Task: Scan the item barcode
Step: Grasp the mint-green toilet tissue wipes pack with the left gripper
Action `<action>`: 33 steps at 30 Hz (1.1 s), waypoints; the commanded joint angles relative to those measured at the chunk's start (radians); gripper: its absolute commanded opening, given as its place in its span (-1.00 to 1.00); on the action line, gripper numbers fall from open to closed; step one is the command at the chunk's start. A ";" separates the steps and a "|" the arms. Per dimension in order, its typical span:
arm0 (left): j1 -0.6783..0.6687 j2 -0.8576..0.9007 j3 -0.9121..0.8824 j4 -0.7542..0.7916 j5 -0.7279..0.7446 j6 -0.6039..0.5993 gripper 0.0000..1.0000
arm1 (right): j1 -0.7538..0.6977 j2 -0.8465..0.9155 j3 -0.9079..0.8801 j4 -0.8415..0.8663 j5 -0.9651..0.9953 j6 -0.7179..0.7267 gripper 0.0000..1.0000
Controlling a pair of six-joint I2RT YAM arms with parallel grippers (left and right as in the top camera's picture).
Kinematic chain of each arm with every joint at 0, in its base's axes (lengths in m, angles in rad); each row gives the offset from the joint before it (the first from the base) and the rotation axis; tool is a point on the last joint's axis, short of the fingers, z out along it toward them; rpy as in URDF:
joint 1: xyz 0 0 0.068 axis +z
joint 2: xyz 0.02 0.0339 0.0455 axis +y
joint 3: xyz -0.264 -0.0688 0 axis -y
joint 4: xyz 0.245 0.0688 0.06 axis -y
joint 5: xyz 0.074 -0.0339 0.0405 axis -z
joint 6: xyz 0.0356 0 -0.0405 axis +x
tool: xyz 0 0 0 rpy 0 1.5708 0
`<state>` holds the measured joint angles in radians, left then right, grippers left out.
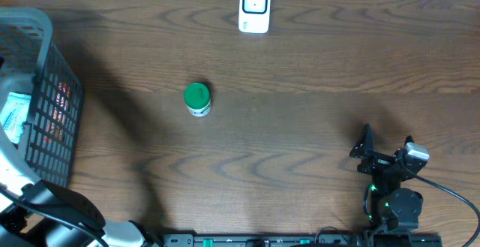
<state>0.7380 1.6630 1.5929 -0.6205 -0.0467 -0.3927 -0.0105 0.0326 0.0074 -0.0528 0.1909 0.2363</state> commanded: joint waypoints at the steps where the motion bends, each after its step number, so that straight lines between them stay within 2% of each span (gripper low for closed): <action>1: 0.001 0.015 0.002 0.006 0.010 -0.002 0.96 | 0.006 0.000 -0.002 -0.003 0.002 -0.010 0.98; 10: -0.004 0.034 -0.003 -0.008 0.010 -0.002 0.96 | 0.006 0.000 -0.002 -0.003 0.002 -0.010 0.98; 33: -0.003 0.372 -0.005 -0.046 0.009 -0.005 0.96 | 0.006 0.000 -0.002 -0.003 0.002 -0.010 0.99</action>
<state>0.7368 1.9984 1.5929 -0.6693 -0.0345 -0.3927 -0.0105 0.0326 0.0074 -0.0528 0.1909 0.2363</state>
